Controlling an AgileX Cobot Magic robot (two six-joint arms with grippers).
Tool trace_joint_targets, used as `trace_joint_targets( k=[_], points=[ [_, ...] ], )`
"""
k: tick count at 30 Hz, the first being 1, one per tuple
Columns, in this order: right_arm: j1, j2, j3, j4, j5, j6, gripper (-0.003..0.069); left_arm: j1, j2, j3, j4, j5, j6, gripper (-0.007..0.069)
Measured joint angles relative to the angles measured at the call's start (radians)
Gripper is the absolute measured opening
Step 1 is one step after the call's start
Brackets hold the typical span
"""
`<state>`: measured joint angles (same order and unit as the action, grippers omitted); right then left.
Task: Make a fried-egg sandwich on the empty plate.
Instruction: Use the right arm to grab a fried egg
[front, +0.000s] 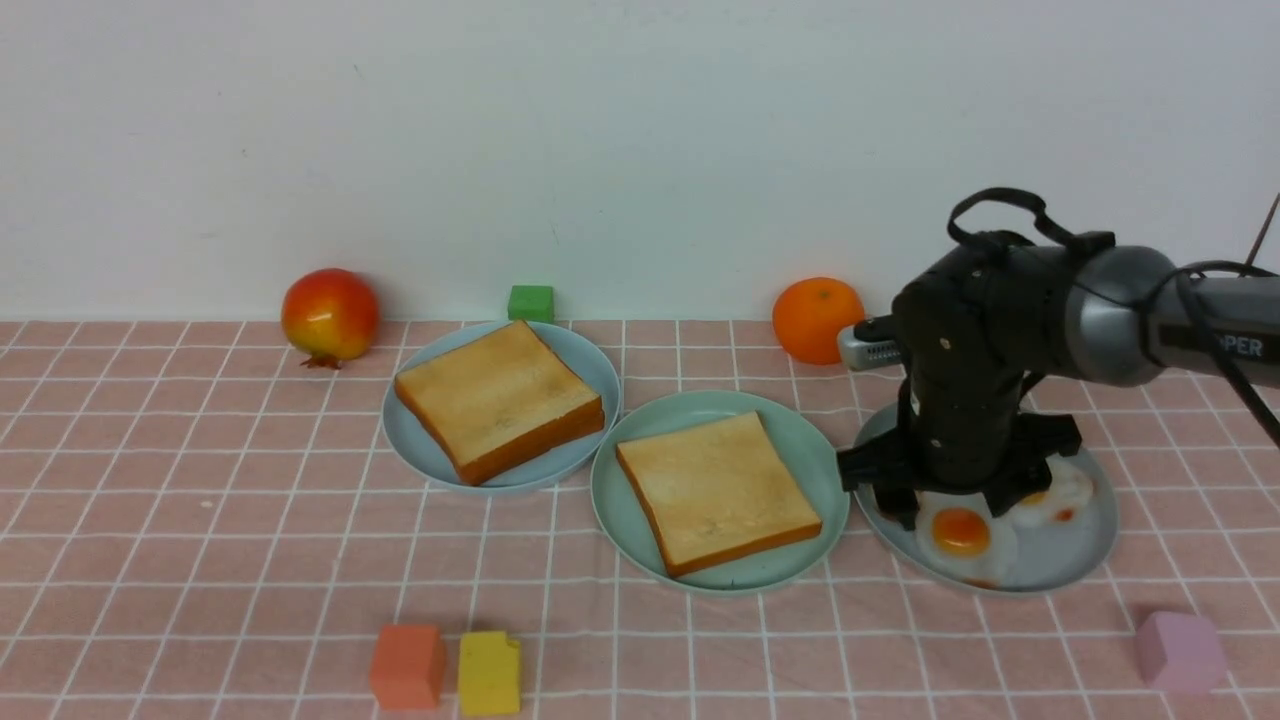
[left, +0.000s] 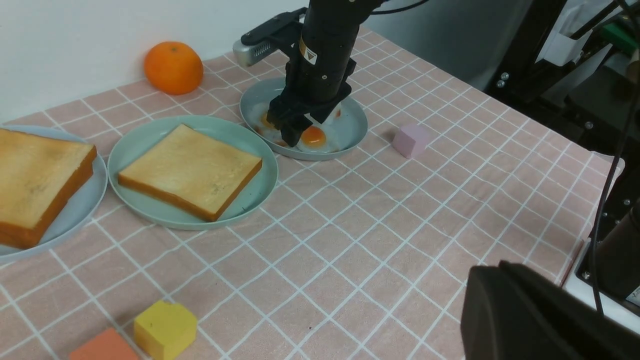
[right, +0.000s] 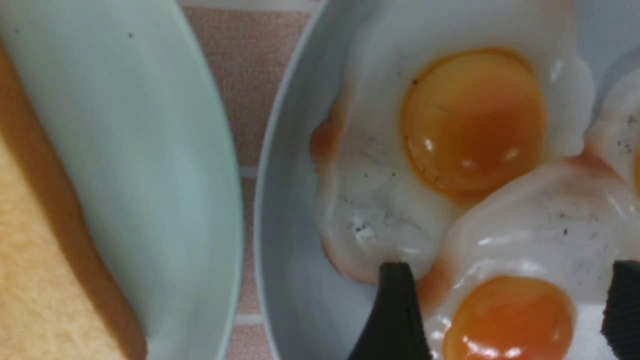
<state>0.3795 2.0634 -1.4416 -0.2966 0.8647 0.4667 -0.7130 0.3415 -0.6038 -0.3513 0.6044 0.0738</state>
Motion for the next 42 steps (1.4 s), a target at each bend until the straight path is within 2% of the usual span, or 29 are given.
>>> trace_joint_targets(
  k=[9,20,33,37,42],
  points=[
    [0.032,0.000,-0.014,-0.053,0.031,0.000,0.0552,0.000,0.000,0.000,0.000,0.000,0.000,0.0023],
    [0.065,0.003,-0.034,-0.055,0.080,0.000,0.0554,0.000,0.000,0.000,0.004,0.000,0.000,0.0023],
    [0.066,0.052,-0.048,-0.097,0.085,0.000,0.0552,0.000,0.000,0.000,0.015,0.000,0.000,0.0023],
    [0.068,0.058,-0.055,-0.097,0.088,0.000,0.0528,0.000,0.000,0.000,0.015,0.000,0.000,0.0023],
    [0.070,0.064,-0.057,-0.099,0.093,0.000,0.0377,0.000,0.000,0.000,0.015,0.000,0.000,0.0029]
  ],
)
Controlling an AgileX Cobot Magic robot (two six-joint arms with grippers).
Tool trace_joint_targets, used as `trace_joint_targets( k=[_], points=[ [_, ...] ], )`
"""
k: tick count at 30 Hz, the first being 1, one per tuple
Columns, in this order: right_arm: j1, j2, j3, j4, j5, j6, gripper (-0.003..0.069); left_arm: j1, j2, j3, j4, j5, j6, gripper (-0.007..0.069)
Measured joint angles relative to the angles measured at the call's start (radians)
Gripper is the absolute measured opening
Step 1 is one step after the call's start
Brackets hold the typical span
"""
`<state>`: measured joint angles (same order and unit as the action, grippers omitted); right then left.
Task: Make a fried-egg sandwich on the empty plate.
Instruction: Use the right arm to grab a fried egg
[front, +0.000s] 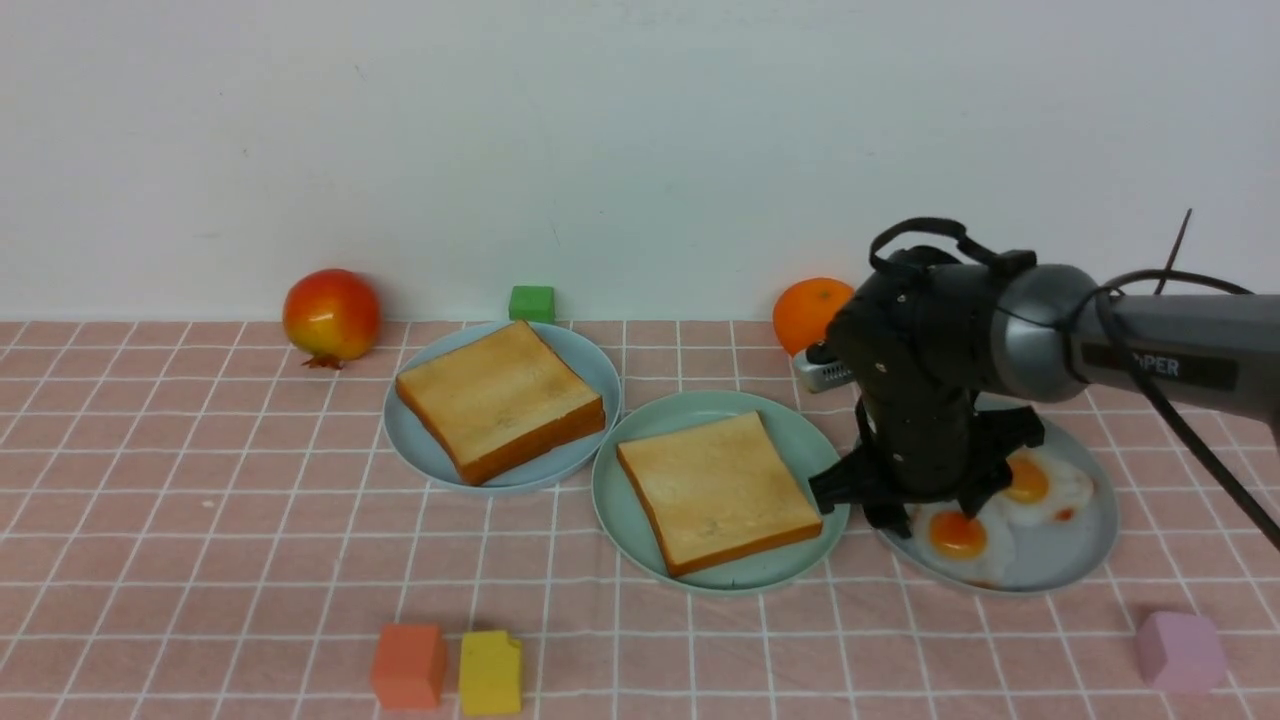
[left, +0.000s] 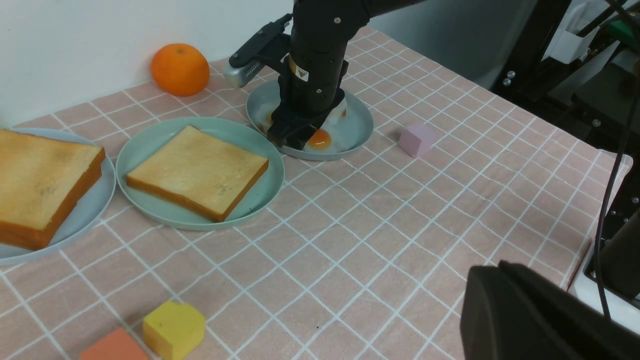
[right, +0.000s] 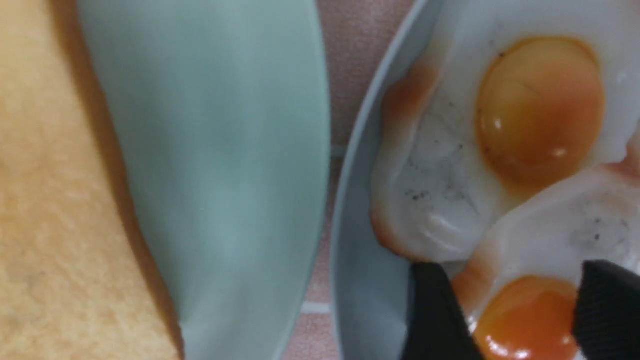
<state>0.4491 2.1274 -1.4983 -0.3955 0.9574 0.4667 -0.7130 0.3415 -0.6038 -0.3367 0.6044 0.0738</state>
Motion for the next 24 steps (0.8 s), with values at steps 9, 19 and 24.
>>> trace_joint_targets(
  k=[9,19,24],
  points=[
    [0.004,0.004,0.001,-0.017,0.031,-0.030,0.0065,0.000,0.000,0.000,-0.008,0.000,0.000,0.0031],
    [-0.002,-0.031,0.015,0.014,0.049,-0.060,0.0000,0.000,0.000,0.000,-0.009,0.000,0.000,0.0038],
    [-0.002,-0.059,0.017,0.019,0.061,-0.080,0.0000,0.000,0.000,0.000,-0.010,0.000,0.000,0.0042]
  ],
)
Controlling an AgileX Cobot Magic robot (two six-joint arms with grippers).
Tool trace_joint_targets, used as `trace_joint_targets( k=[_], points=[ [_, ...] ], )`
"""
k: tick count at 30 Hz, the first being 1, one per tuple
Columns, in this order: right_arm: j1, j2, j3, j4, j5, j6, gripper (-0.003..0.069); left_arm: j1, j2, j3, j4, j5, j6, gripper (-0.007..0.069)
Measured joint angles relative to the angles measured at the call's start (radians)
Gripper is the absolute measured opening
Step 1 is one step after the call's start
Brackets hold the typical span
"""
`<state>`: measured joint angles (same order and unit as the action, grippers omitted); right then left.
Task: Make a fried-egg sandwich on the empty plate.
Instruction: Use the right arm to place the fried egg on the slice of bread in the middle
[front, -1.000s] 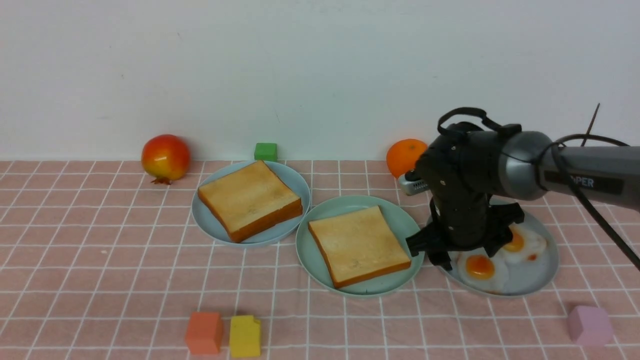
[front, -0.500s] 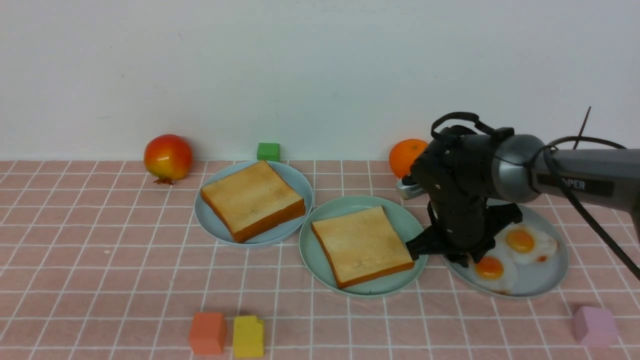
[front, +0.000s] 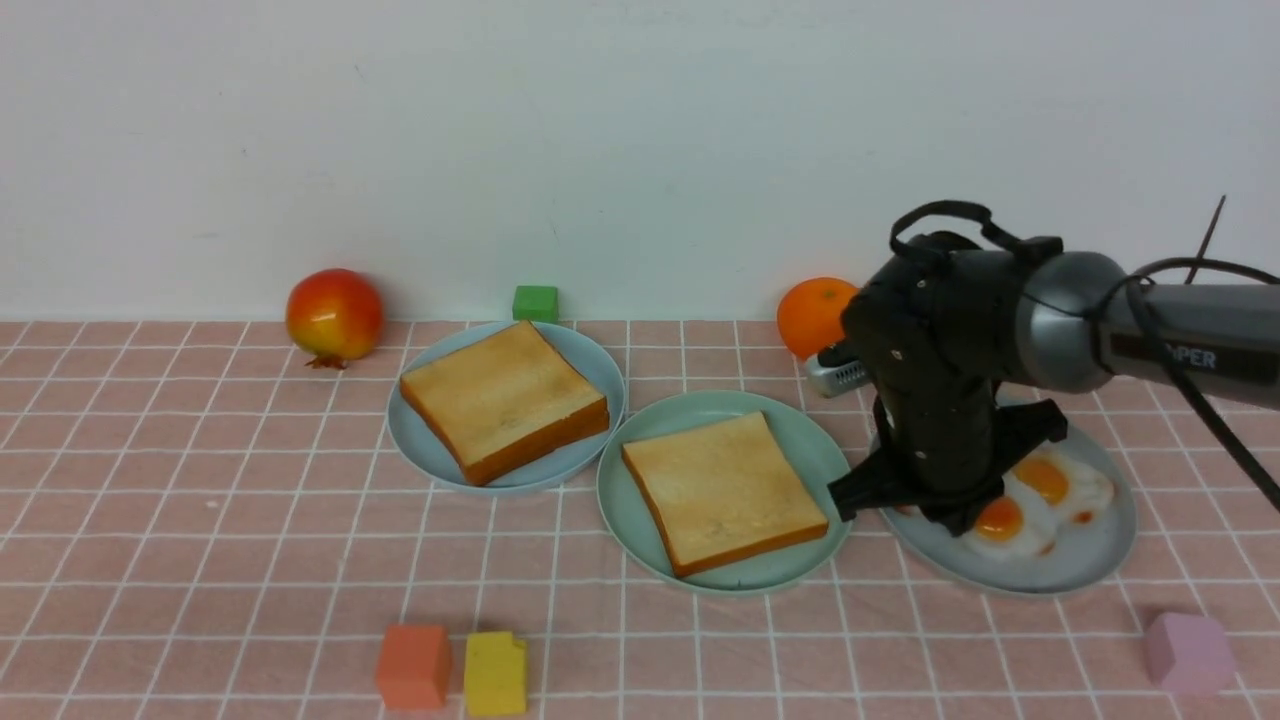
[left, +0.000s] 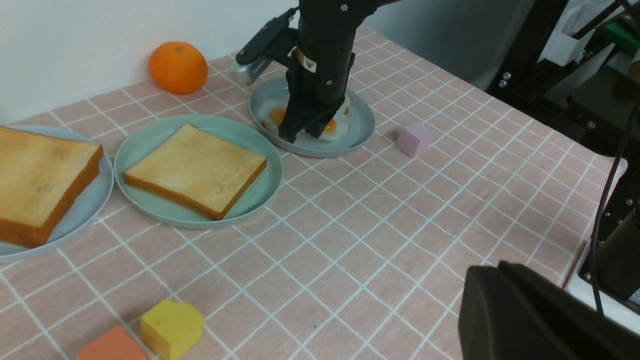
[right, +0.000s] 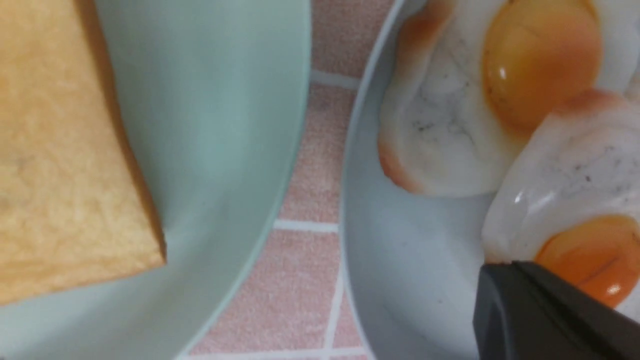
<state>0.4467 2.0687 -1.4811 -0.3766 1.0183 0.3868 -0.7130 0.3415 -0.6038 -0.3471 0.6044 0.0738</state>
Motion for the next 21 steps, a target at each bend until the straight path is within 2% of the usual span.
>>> trace_joint_targets(
  k=[12,16,18,21],
  points=[
    [0.011,-0.135,0.001,0.021,0.021,-0.024,0.0000,0.000,0.000,0.000,0.001,0.000,0.000,0.0048],
    [0.073,-0.185,0.002,0.026,0.024,-0.038,0.0001,0.000,0.000,0.000,0.004,0.000,0.000,0.0050],
    [0.154,-0.215,0.002,0.039,-0.002,-0.048,0.0001,0.000,0.000,0.000,0.014,0.000,0.000,0.0051],
    [0.218,-0.223,0.002,0.060,-0.068,-0.050,0.0001,0.000,0.000,0.000,0.031,0.000,0.000,0.0052]
  ],
)
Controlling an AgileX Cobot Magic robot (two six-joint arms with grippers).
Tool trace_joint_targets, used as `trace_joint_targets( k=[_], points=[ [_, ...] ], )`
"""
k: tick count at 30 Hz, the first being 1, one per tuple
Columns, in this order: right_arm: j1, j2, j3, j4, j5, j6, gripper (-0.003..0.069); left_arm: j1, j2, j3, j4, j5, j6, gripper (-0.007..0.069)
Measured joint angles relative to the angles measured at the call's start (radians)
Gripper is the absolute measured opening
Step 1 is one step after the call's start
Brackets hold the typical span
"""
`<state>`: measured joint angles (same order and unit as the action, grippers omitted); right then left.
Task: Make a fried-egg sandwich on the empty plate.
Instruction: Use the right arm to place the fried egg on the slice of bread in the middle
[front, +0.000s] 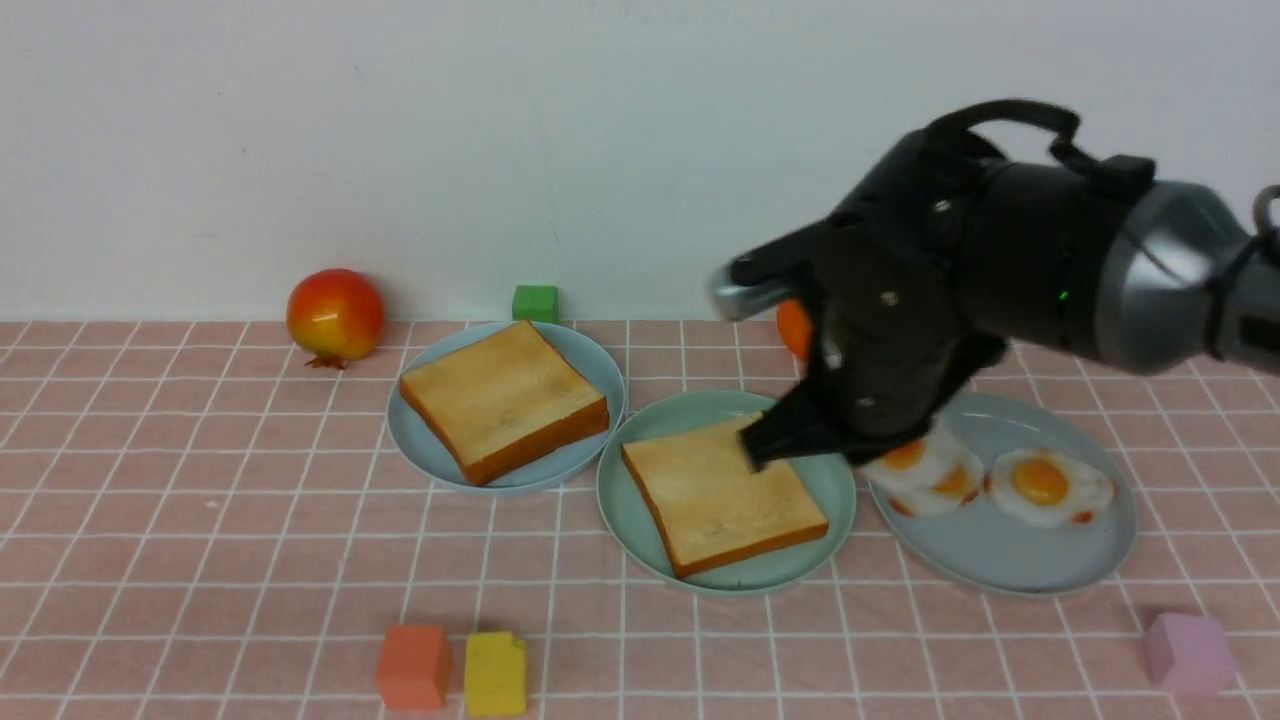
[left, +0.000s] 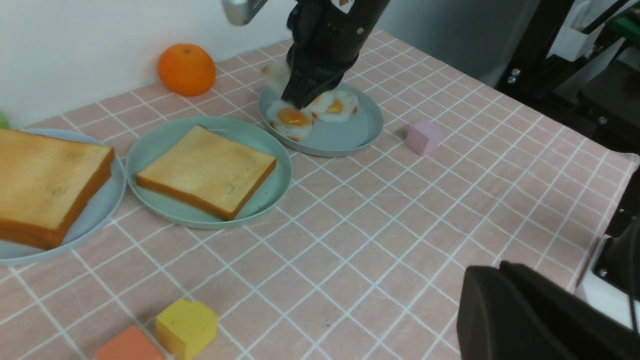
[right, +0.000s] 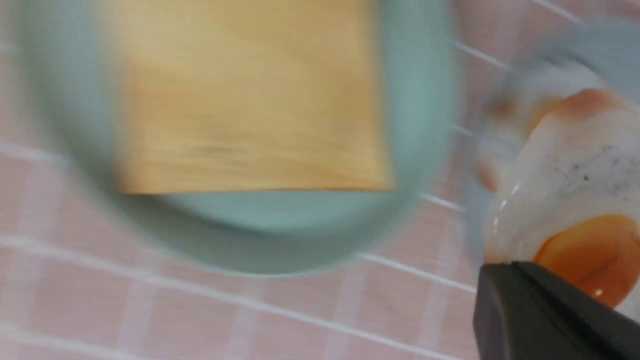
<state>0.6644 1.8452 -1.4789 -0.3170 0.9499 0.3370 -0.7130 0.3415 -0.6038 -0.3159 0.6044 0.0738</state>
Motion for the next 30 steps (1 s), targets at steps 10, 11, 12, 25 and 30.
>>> trace_joint_targets(
  k=[10,11,12,25,30],
  points=[
    [0.049,0.126,-0.071,0.044,-0.136,-0.001,0.0003,0.000,0.000,0.000,0.005,0.000,0.000,0.0054],
    [0.049,0.147,-0.082,0.036,-0.137,-0.001,0.0003,0.000,0.000,0.000,0.005,0.000,0.000,0.0054],
    [0.049,0.178,-0.101,0.026,-0.138,-0.001,0.0003,0.000,0.000,0.000,0.005,0.000,0.000,0.0055],
    [0.049,0.267,-0.140,0.011,-0.163,0.005,0.0051,0.000,0.000,0.000,0.005,0.000,0.000,0.0055],
    [0.049,0.268,-0.141,0.018,-0.156,0.005,0.0239,0.000,0.000,0.000,0.005,0.000,0.000,0.0060]
  ],
)
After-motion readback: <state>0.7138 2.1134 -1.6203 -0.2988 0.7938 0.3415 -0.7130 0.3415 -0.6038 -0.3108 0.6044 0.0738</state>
